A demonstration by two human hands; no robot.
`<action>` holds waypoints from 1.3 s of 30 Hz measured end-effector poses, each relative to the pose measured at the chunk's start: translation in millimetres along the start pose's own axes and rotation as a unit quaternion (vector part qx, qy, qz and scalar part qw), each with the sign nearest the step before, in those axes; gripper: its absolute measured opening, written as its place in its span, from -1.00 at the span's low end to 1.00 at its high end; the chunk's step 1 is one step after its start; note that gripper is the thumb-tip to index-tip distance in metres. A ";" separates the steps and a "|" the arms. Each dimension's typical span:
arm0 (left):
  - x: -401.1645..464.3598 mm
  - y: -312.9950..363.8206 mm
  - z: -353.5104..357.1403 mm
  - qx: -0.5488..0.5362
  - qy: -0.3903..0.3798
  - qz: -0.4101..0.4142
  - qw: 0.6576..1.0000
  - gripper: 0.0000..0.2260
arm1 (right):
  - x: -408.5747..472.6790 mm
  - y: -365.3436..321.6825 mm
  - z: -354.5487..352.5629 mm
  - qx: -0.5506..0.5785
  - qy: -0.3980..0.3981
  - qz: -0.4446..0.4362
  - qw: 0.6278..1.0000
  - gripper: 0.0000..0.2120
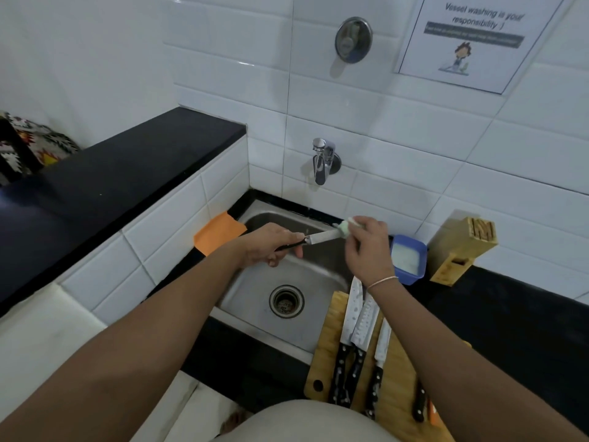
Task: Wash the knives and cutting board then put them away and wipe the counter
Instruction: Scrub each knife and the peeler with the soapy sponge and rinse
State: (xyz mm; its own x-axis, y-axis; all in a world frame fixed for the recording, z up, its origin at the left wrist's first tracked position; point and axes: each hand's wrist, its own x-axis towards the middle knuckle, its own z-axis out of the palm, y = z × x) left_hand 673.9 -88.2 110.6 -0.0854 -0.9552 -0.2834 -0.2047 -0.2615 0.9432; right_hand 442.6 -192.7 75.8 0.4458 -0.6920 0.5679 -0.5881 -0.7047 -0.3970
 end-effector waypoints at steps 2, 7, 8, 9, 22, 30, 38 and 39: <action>-1.1 1.1 0.3 0.006 0.005 -0.011 1.000 -0.64 | 4.5 11.5 -9.2 -0.020 0.002 0.065 0.998 -0.79; 2.4 2.8 -1.5 0.071 0.030 -0.058 0.995 -0.74 | 13.9 -0.6 -17.3 0.004 0.039 0.092 0.995 -0.77; 3.6 2.5 -1.9 0.088 0.031 -0.062 0.994 -0.76 | 15.4 -8.3 -14.9 0.010 0.043 0.072 0.996 -0.78; 4.8 2.5 -2.4 0.101 0.030 -0.062 0.992 -0.78 | 15.9 -16.5 -11.1 0.014 0.044 0.046 0.998 -0.79; 7.8 14.3 7.1 0.252 0.091 0.048 0.962 -0.78 | 4.2 -12.2 -0.6 -0.011 0.000 0.045 0.999 -0.82; 8.6 22.6 17.7 0.104 0.065 0.001 0.992 -0.74 | -4.6 -54.6 8.5 0.057 -0.002 -0.114 0.992 -0.82; 8.2 17.6 24.0 0.038 0.055 -0.038 0.997 -0.50 | -2.0 -20.7 -6.4 -0.003 0.010 0.061 0.998 -0.86; 9.4 17.3 26.9 0.016 0.049 -0.047 0.998 -0.36 | -3.5 -28.2 -4.3 0.002 0.007 0.040 0.999 -0.88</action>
State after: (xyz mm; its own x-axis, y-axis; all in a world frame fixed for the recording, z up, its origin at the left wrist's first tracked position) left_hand 643.3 -97.9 119.5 0.0301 -0.9362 -0.3502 -0.2384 -0.3470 0.9071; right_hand 454.7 -169.6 88.0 0.3883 -0.7435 0.5444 -0.6185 -0.6482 -0.4441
